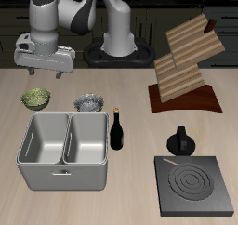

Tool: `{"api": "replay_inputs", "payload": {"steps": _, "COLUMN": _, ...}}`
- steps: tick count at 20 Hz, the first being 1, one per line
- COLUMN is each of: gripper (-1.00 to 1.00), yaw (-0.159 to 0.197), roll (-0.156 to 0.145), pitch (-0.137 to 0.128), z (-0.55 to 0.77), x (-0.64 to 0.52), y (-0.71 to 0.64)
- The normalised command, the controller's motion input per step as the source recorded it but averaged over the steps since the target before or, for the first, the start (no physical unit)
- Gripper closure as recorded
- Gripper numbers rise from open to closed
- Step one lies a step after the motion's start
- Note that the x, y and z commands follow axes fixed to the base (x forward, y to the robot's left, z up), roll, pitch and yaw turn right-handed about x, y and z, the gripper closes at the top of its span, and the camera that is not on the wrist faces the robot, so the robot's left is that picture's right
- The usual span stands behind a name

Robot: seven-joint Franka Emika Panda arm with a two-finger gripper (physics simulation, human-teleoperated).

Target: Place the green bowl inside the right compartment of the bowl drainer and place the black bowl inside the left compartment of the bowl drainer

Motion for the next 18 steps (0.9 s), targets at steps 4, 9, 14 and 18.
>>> {"api": "replay_inputs", "payload": {"steps": 4, "gripper": -1.00, "yaw": -0.007, "roll": -0.027, "pitch": 0.007, "z": -0.23, "x": 0.00, "y": -0.04}}
{"api": "replay_inputs", "payload": {"steps": 9, "gripper": -1.00, "yaw": -0.027, "roll": -0.004, "pitch": 0.030, "z": -0.27, "x": -0.04, "y": -0.01}}
{"api": "replay_inputs", "payload": {"steps": 14, "gripper": -1.00, "yaw": -0.038, "roll": -0.012, "pitch": 0.053, "z": -0.37, "x": 0.02, "y": -0.04}}
{"api": "replay_inputs", "payload": {"steps": 18, "gripper": -1.00, "yaw": -0.008, "roll": 0.008, "pitch": 0.012, "z": -0.19, "x": 0.04, "y": 0.14}}
